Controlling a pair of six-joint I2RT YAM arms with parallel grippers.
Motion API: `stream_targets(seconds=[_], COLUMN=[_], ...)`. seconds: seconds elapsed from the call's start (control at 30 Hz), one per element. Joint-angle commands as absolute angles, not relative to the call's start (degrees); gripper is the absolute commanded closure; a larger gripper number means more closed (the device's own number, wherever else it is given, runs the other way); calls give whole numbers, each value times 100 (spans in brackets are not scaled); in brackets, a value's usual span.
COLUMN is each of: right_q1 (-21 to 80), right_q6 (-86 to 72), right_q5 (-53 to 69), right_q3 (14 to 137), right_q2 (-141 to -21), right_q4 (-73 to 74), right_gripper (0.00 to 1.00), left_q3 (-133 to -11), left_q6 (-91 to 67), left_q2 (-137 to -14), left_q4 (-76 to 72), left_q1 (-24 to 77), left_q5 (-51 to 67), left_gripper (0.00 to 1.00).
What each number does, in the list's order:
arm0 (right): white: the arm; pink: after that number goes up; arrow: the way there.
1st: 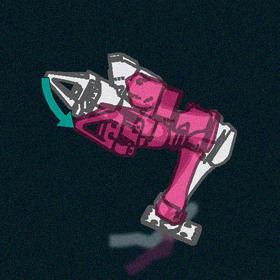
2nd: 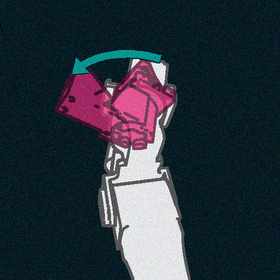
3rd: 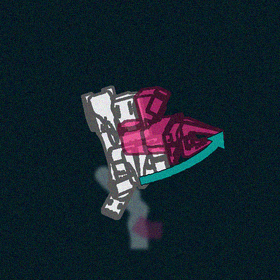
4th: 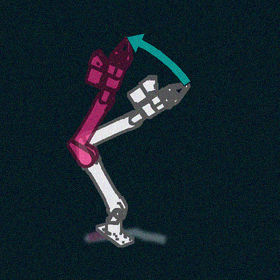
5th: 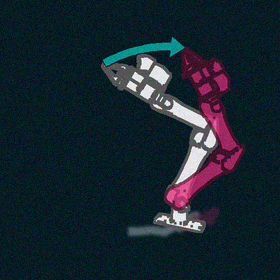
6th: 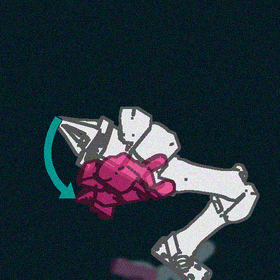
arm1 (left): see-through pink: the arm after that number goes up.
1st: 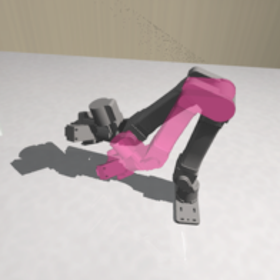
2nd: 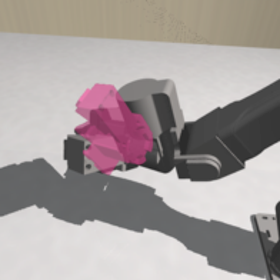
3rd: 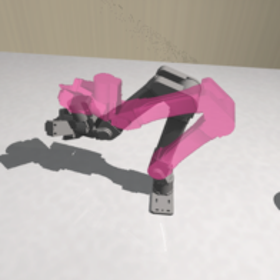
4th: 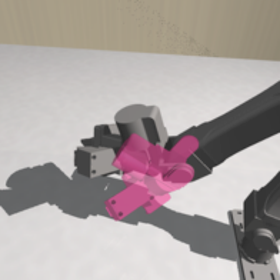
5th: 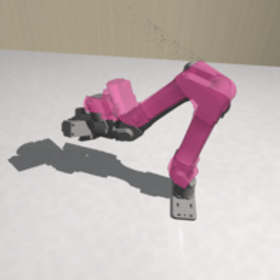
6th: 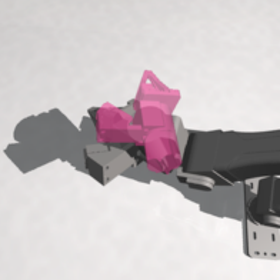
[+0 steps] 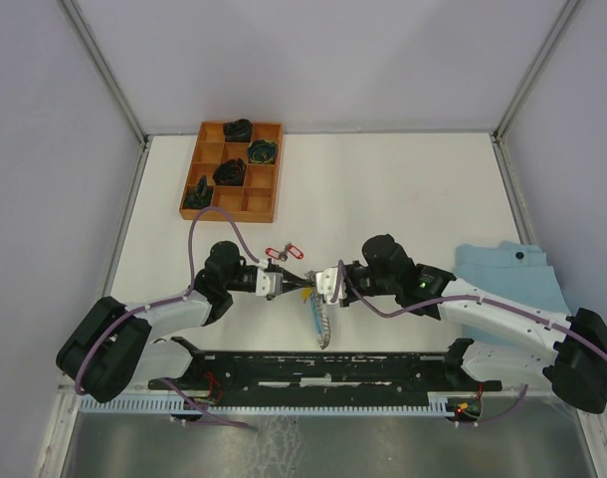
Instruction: Put the keys on the keyring
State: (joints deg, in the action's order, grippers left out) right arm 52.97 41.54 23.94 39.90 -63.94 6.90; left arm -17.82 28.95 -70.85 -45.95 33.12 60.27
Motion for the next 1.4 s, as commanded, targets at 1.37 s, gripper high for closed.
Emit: stream_targets(seconds=[1.37], right_q1=[5619], right_q6=[5069], right_q5=[1379], right_q3=[4126], right_q2=[-6164], right_q4=[932], right_gripper=[99], left_q3=[-1178], left_q6=[-1651], left_q2=[-7745], left_q4=[-8555], left_q1=[3383], left_q5=[4425], left_gripper=[81])
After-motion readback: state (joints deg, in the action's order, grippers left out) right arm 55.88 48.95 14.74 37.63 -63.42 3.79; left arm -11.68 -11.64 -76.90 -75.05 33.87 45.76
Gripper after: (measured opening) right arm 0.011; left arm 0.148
